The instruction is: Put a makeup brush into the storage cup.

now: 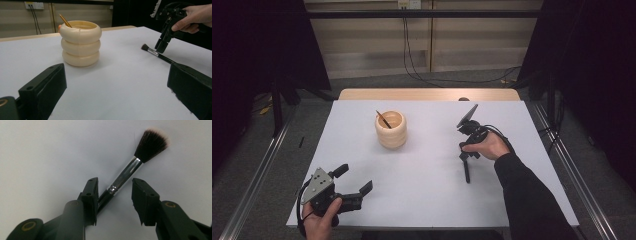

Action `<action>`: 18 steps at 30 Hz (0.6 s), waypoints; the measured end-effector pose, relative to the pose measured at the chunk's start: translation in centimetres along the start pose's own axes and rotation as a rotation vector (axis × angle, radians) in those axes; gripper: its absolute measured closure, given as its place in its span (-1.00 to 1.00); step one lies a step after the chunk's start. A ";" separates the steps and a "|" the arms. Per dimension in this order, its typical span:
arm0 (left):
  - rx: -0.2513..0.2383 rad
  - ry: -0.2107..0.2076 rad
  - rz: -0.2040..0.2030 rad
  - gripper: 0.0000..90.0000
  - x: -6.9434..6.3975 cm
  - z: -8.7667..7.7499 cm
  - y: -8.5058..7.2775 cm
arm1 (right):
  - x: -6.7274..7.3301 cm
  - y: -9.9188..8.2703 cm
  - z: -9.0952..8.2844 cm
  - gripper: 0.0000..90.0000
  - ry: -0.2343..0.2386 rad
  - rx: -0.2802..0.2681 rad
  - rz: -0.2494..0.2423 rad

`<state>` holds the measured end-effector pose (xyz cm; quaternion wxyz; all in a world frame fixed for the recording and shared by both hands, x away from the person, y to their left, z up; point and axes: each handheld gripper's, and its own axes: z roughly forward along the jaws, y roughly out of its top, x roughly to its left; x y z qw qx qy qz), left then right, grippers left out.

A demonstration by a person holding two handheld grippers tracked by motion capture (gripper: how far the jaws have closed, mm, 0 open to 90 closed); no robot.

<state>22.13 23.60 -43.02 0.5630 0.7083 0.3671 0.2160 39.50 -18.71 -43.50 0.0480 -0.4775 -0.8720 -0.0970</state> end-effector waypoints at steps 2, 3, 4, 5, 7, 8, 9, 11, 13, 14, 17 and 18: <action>-0.005 -0.006 -0.001 -0.95 0.0 0.0 0.0 | 0.0 0.0 0.3 0.30 0.001 0.000 0.009; -0.005 -0.004 0.003 -0.95 0.0 0.0 0.0 | 0.0 0.0 0.4 0.30 -0.001 0.001 0.013; -0.003 -0.004 0.004 -0.95 0.0 0.0 0.0 | -0.1 0.1 0.5 0.31 -0.011 0.003 0.010; -0.002 -0.006 0.000 -0.95 0.0 0.0 0.0 | -0.1 0.1 0.6 0.31 -0.008 0.005 0.021; -0.003 -0.005 0.001 -0.95 0.0 0.0 0.0 | -0.2 0.0 0.8 0.32 -0.001 0.006 0.027; -0.004 -0.004 0.003 -0.95 0.0 0.0 0.0 | -0.3 0.0 0.9 0.32 -0.007 0.004 0.028; -0.003 -0.006 0.000 -0.95 0.0 0.0 0.0 | -0.3 0.0 1.0 0.33 -0.003 0.002 0.033; 0.000 -0.007 0.000 -0.95 -0.1 0.1 0.0 | -0.3 -0.1 1.1 0.34 0.000 0.000 0.032; 0.000 -0.006 0.002 -0.95 -0.1 0.0 0.0 | -0.2 -0.1 1.4 0.40 -0.003 0.007 0.036; 0.000 -0.006 0.001 -0.95 -0.1 0.0 0.0 | -0.2 -0.1 1.5 0.42 -0.009 0.011 0.038; -0.006 -0.008 0.002 -0.95 -0.1 0.0 0.0 | -0.2 -0.1 1.5 0.51 -0.026 0.012 0.041; -0.006 -0.008 0.003 -0.95 -0.1 0.0 0.0 | -0.2 -0.2 1.5 0.57 -0.033 0.008 0.043</action>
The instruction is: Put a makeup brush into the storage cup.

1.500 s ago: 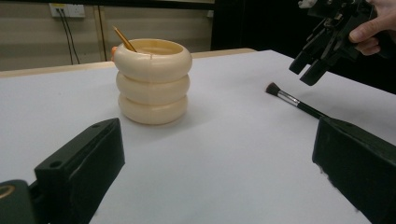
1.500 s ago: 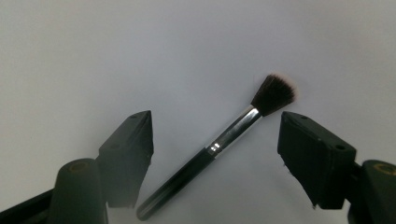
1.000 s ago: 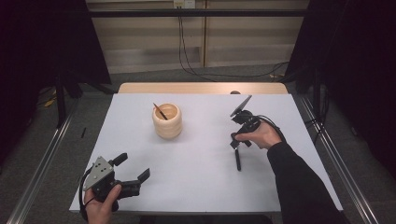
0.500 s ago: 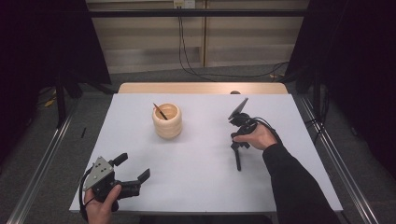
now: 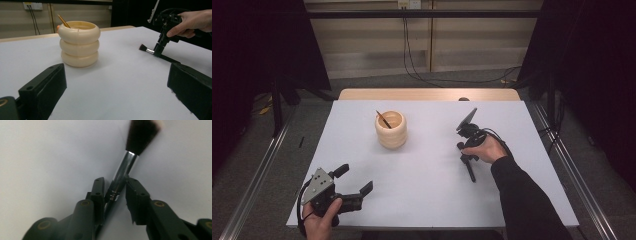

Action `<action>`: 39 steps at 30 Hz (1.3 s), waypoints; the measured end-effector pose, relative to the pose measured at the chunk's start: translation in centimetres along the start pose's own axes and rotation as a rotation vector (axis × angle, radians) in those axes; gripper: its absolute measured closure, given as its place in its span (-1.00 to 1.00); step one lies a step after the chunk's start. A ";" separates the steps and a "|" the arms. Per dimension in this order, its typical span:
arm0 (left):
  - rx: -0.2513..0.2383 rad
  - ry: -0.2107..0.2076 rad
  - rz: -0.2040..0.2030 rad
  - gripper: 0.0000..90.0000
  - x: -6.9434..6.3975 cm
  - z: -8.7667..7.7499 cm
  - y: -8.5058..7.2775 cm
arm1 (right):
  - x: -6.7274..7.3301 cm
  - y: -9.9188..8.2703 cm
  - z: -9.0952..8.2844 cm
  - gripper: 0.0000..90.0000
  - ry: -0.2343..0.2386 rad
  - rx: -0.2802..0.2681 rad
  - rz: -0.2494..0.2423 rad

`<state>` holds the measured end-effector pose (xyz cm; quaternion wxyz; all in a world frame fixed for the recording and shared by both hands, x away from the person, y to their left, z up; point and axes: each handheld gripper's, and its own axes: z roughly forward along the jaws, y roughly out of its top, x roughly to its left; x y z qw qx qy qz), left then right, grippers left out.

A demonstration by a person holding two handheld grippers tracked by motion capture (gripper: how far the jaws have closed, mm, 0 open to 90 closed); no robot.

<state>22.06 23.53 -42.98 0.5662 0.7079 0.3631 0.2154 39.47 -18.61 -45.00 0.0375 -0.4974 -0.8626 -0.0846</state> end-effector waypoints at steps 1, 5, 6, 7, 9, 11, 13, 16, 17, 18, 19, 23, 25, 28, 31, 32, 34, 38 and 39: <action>0.003 -0.001 -0.001 -0.95 0.0 0.0 0.0 | 0.0 0.0 0.0 0.62 -0.008 0.000 0.002; 0.005 -0.011 0.002 -0.95 0.0 0.1 0.0 | 0.1 0.0 0.0 0.72 -0.032 0.010 0.000; 0.006 -0.010 0.003 -0.95 0.0 0.1 0.0 | 0.0 0.1 0.0 0.73 -0.032 0.010 0.000; 0.007 -0.004 0.003 -0.95 0.0 0.1 0.0 | 0.0 0.1 0.0 0.73 -0.032 0.010 0.000; 0.008 -0.001 0.002 -0.95 0.0 0.1 0.0 | 0.1 0.1 0.0 0.74 -0.036 0.009 -0.006; 0.009 0.004 0.001 -0.95 0.0 0.1 0.0 | 0.2 0.0 0.0 0.75 -0.036 0.010 -0.011; 0.009 0.010 0.000 -0.96 0.1 0.0 0.0 | 0.2 0.0 0.0 0.75 -0.039 0.010 -0.023; 0.009 0.002 -0.005 -0.96 0.1 0.1 -0.1 | 0.1 0.0 0.0 0.75 -0.038 0.005 -0.043; 0.010 0.005 -0.004 -0.96 0.1 0.1 -0.1 | 0.1 0.0 0.0 0.75 -0.040 0.008 -0.046; 0.009 0.001 -0.004 -0.96 0.1 0.1 -0.1 | 0.2 0.0 0.0 0.75 -0.038 0.009 -0.045; 0.011 0.006 -0.001 -0.96 0.1 0.1 -0.1 | 0.2 0.0 0.0 0.75 -0.037 0.007 -0.045; 0.011 0.007 -0.005 -0.96 0.1 0.1 -0.1 | 0.2 -0.2 -0.1 0.75 -0.035 0.007 -0.054; 0.013 0.006 -0.006 -0.96 0.1 0.1 -0.1 | 0.1 -0.3 -0.1 0.75 -0.033 0.005 -0.060; 0.016 0.008 -0.003 -0.96 0.1 0.1 -0.1 | 0.0 -0.4 -0.3 0.75 -0.027 -0.003 -0.064; 0.015 0.008 -0.005 -0.96 0.1 0.1 -0.1 | 0.1 -0.5 -0.6 0.75 -0.022 -0.016 -0.052; 0.014 0.008 -0.006 -0.96 0.1 0.1 -0.1 | 0.1 -0.6 -0.8 0.75 -0.018 -0.021 -0.053; 0.016 0.008 -0.006 -0.96 0.1 0.1 -0.1 | 0.0 -0.7 -1.0 0.75 -0.017 -0.036 -0.056; 0.016 0.008 -0.007 -0.96 0.2 0.1 -0.1 | -0.1 -0.9 -1.4 0.75 -0.022 -0.047 -0.048; 0.016 0.008 -0.007 -0.96 0.2 0.1 -0.1 | -0.2 -1.0 -1.6 0.75 -0.019 -0.058 -0.040</action>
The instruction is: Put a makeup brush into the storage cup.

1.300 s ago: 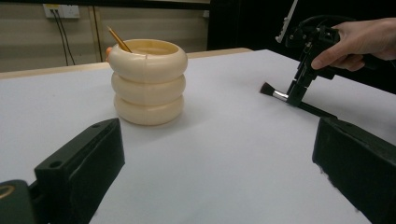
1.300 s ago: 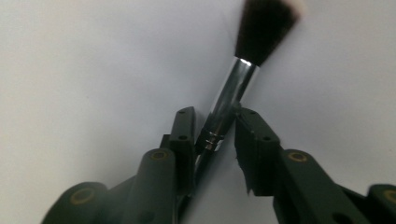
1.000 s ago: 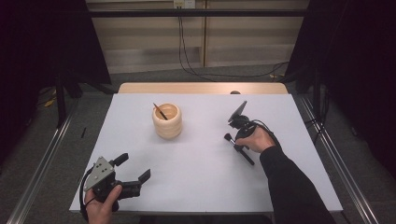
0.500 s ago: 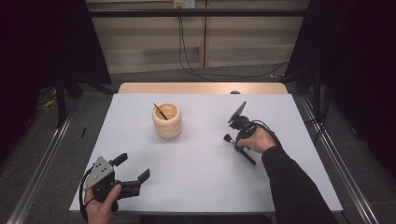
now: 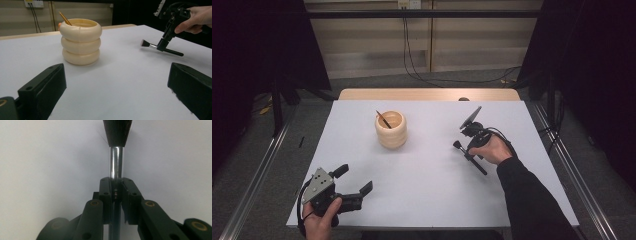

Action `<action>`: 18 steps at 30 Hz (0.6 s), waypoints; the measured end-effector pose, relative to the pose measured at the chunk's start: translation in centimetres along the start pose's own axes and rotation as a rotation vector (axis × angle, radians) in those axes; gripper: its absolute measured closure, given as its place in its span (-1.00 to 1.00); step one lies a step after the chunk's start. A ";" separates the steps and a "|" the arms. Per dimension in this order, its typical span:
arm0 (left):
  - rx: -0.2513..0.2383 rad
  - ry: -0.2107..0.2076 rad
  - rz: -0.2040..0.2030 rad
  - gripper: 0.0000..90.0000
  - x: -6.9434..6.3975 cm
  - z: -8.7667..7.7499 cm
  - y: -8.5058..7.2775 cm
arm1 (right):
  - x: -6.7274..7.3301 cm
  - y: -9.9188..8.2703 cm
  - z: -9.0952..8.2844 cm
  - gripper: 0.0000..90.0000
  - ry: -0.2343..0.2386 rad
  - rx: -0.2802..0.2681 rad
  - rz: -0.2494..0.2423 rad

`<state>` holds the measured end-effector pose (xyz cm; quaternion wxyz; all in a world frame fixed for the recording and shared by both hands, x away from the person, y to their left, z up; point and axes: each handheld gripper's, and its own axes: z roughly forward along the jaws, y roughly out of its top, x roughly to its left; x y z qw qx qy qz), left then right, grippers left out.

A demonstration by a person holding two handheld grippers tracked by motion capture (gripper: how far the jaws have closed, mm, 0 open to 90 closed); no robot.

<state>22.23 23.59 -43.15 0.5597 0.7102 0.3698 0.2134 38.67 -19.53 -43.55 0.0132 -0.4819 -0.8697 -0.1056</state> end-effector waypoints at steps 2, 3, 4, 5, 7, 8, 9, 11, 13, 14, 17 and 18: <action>0.001 0.000 0.001 -0.96 0.0 0.0 0.0 | -0.1 -0.1 -0.3 0.75 0.001 -0.005 0.003; 0.002 -0.001 0.002 -0.96 0.0 0.0 0.0 | -0.2 -0.1 -0.4 0.75 0.004 -0.027 -0.003; 0.005 0.001 0.003 -0.96 0.0 0.0 0.0 | -0.2 -0.2 -0.5 0.75 -0.002 -0.025 0.001; 0.004 0.001 0.003 -0.96 0.0 0.0 0.0 | -0.2 -0.2 -0.6 0.75 -0.006 -0.028 0.000; 0.005 -0.003 0.003 -0.96 0.0 0.0 0.0 | -0.2 -0.4 -0.7 0.75 0.003 -0.060 0.009; 0.006 -0.006 0.003 -0.96 0.0 0.0 0.0 | -0.2 -0.4 -0.8 0.75 0.000 -0.072 0.007; 0.006 -0.006 0.004 -0.96 0.0 0.0 0.0 | -0.2 -0.5 -1.0 0.75 0.006 -0.076 0.009; 0.006 -0.009 0.006 -0.96 0.0 0.1 0.0 | -0.1 -0.6 -1.1 0.75 -0.001 -0.094 0.010; 0.005 -0.004 0.004 -0.96 0.0 0.0 0.0 | -0.2 -0.7 -1.3 0.75 0.006 -0.122 0.012; 0.005 -0.005 0.005 -0.96 0.0 0.0 0.0 | -0.3 -0.8 -1.4 0.75 0.005 -0.139 -0.006; 0.008 -0.004 0.005 -0.96 -0.1 0.1 0.0 | -0.1 -1.0 -1.8 0.75 0.012 -0.180 0.008; 0.007 -0.002 0.008 -0.96 -0.1 0.1 0.0 | 0.0 -1.1 -1.7 0.75 0.016 -0.201 -0.004</action>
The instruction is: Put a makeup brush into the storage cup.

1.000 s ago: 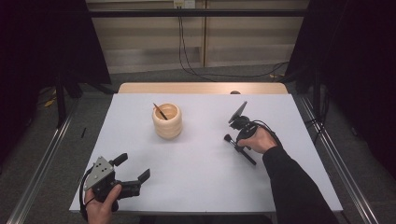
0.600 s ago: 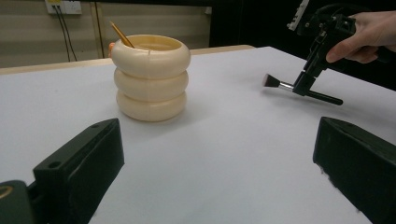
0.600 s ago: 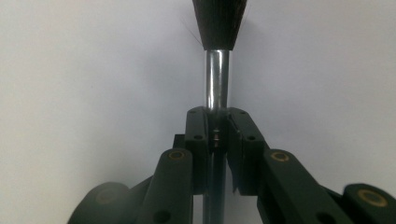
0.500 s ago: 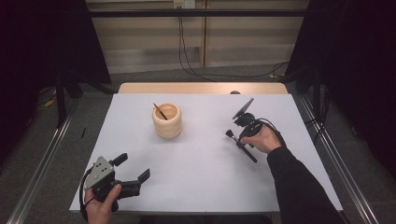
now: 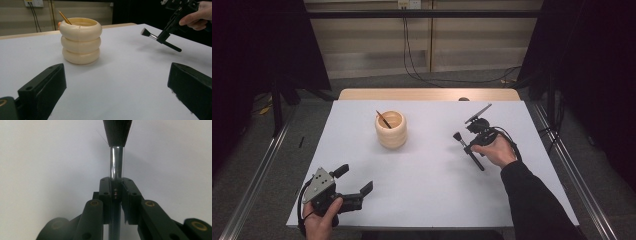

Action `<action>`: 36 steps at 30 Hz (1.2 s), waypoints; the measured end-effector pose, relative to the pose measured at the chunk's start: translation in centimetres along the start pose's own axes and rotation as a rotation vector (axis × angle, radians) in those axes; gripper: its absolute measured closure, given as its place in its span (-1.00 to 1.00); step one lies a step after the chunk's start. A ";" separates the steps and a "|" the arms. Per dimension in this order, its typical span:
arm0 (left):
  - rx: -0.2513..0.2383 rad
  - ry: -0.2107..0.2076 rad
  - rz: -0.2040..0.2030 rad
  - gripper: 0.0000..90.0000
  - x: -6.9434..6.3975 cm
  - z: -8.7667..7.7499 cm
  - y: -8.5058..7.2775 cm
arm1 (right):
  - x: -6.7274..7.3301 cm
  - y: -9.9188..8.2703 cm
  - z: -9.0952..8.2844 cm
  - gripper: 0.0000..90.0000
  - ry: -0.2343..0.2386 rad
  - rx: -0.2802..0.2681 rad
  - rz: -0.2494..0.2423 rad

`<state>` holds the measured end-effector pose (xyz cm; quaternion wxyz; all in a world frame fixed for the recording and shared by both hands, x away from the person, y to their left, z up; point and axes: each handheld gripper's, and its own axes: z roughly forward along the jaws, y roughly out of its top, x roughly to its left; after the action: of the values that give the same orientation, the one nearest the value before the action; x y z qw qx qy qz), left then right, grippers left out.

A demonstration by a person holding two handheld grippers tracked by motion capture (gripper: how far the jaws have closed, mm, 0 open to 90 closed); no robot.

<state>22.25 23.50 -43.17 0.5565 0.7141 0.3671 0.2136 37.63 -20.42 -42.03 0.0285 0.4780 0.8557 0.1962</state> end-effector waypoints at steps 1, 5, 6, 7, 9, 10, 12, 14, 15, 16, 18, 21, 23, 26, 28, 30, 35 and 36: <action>-0.003 -0.001 0.000 -0.96 0.0 0.0 0.0 | 0.1 -0.1 0.0 0.75 -0.001 -0.005 0.000; 0.000 -0.003 -0.004 -0.96 0.0 0.0 0.0 | 0.1 -0.9 -0.2 0.75 0.003 -0.055 0.012; -0.001 0.003 0.002 -0.96 0.0 0.0 0.0 | 0.0 -1.0 -0.3 0.75 0.006 -0.072 0.010; -0.002 0.001 0.001 -0.96 0.0 0.0 0.0 | -0.1 -1.2 -0.4 0.75 0.004 -0.084 0.010; 0.000 -0.002 -0.003 -0.96 0.0 0.0 0.0 | -0.1 -1.4 -0.7 0.75 0.005 -0.108 0.011; 0.000 -0.005 -0.006 -0.96 0.0 0.0 0.0 | -0.2 -1.5 -0.8 0.75 0.001 -0.121 0.016; 0.000 -0.002 -0.002 -0.96 0.0 0.0 0.0 | -0.3 -1.7 -1.1 0.75 0.008 -0.165 0.006; -0.001 -0.003 -0.001 -0.96 0.0 0.0 0.0 | -0.3 -1.8 -1.4 0.75 0.015 -0.195 0.022; -0.001 -0.001 0.000 -0.96 0.0 0.0 0.0 | -0.3 -1.9 -1.5 0.75 0.013 -0.214 0.020; -0.001 -0.002 -0.002 -0.96 0.0 0.0 0.0 | -0.3 -2.0 -1.5 0.75 0.018 -0.240 0.018; -0.002 -0.001 -0.003 -0.96 0.0 0.0 0.0 | -0.3 -2.1 -1.6 0.75 0.021 -0.282 0.015; -0.001 0.004 0.000 -0.96 0.0 0.0 0.0 | -0.1 -2.4 -2.0 0.75 0.009 -0.344 0.022; 0.000 -0.006 -0.006 -0.96 0.1 0.0 0.0 | -0.2 -2.5 -2.1 0.75 0.012 -0.375 0.019; -0.001 -0.004 -0.007 -0.96 0.0 0.0 0.0 | -0.3 -2.8 -2.3 0.75 0.021 -0.433 0.034; -0.001 -0.004 -0.006 -0.96 0.0 0.0 0.0 | -0.4 -3.1 -2.5 0.75 0.024 -0.480 0.033; -0.001 -0.003 -0.006 -0.96 0.0 0.0 0.0 | -0.3 -3.3 -2.8 0.75 0.029 -0.533 0.035; -0.001 0.001 -0.004 -0.96 0.0 0.0 0.0 | -0.2 -3.8 -3.3 0.75 0.044 -0.648 0.038; 0.000 0.002 -0.003 -0.96 0.0 0.0 0.0 | -0.2 -3.9 -3.5 0.75 0.054 -0.673 0.035</action>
<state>22.24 23.51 -43.19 0.5567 0.7132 0.3687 0.2135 33.81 -23.48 -40.26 0.1588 0.4510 0.7352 0.4805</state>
